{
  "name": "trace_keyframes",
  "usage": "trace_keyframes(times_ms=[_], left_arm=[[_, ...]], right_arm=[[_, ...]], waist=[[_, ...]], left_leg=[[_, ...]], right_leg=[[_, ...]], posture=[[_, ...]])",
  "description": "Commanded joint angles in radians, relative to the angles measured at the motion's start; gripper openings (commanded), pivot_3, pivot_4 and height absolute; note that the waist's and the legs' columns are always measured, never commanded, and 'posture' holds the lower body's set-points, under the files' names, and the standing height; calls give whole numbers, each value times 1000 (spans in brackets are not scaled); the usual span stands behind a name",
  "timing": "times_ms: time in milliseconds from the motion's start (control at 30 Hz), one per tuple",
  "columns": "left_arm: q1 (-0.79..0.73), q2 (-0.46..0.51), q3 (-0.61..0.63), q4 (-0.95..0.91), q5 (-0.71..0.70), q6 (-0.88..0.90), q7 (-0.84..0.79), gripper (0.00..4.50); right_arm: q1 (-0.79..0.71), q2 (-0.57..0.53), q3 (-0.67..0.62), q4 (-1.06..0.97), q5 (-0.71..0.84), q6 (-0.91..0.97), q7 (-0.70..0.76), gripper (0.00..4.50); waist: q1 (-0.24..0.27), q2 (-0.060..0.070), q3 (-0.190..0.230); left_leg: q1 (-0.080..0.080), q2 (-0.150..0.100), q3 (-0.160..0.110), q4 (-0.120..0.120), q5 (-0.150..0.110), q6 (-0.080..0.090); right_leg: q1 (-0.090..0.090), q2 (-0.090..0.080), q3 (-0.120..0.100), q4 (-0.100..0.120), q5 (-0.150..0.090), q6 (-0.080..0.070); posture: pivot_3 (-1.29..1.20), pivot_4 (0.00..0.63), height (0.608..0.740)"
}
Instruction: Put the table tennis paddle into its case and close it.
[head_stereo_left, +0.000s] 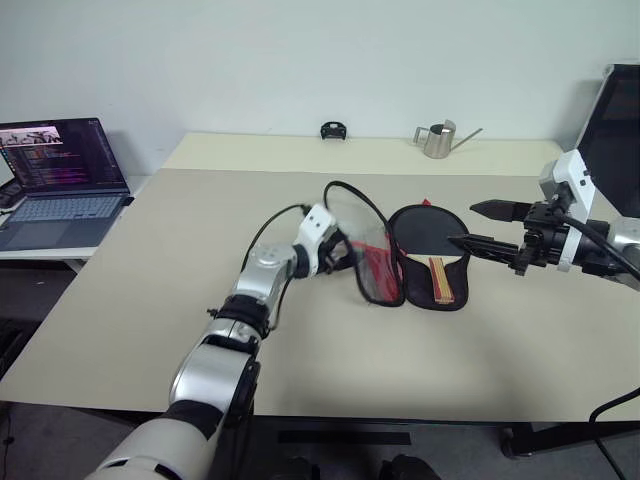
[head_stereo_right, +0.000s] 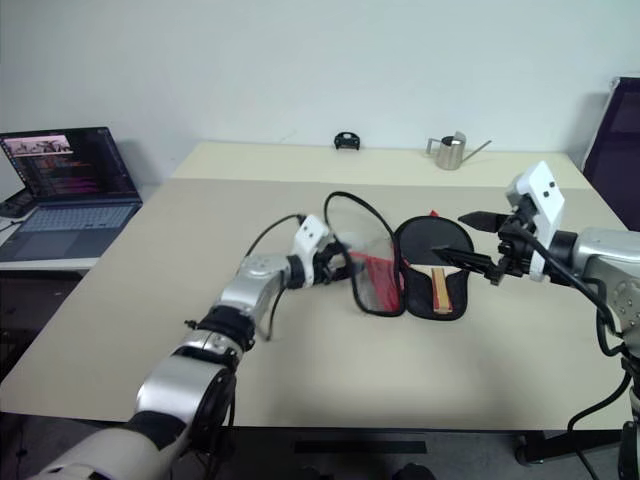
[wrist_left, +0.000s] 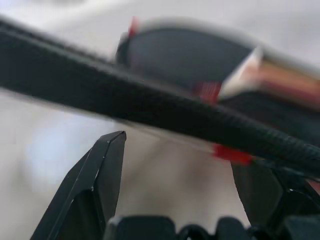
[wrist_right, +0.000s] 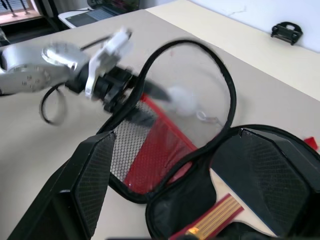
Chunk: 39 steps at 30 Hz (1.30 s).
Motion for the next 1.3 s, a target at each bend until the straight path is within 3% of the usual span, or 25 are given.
trace_keyframes(times_ms=[33,267,400,567,700,867,1100,1300], left_arm=[[-108,-44,7,65,3,-61,-13,3442],[-223,-143,12,216,32,-122,39,3442],[-251,-223,9,263,56,-146,104,3442],[-238,-180,23,254,61,-180,72,3442],[-204,-107,67,201,3,-202,-57,3442],[-97,18,98,35,-70,-161,-288,3442],[113,174,109,-420,-205,130,-410,3442],[255,285,121,-748,-295,352,-386,3442]], right_arm=[[15,-27,-75,-55,35,25,-31,4347],[78,-68,-166,-115,72,85,-87,4347],[159,-96,-285,-161,103,154,-118,4347],[197,-41,-280,-166,102,172,-198,4347],[183,51,-222,-123,105,172,-261,4347],[151,126,-107,0,20,111,-316,4428],[47,187,50,228,-130,-3,-341,4428],[-36,236,160,463,-274,-146,-333,4428]], waist=[[0,0,0],[-3,0,0],[5,-1,0],[-3,-1,0],[-11,-1,0],[-14,0,0],[-21,0,0],[-29,0,0]], left_leg=[[0,0,0,0,0,0],[0,0,2,-1,-1,2],[0,0,2,-1,-1,2],[0,0,3,-1,-1,2],[3,1,4,-1,-1,2],[4,1,4,0,0,2],[2,1,4,1,0,1],[2,1,4,1,0,1]], right_leg=[[0,0,0,0,0,0],[0,0,1,-2,0,0],[0,0,1,-2,0,0],[0,0,3,-2,0,1],[0,2,5,3,0,1],[0,3,5,4,0,1],[-1,2,6,4,0,1],[-1,2,6,3,0,1]], posture=[[0,150,740],[0,150,740],[0,150,740],[0,150,740],[0,150,740],[0,150,740],[0,150,740],[0,150,740]])
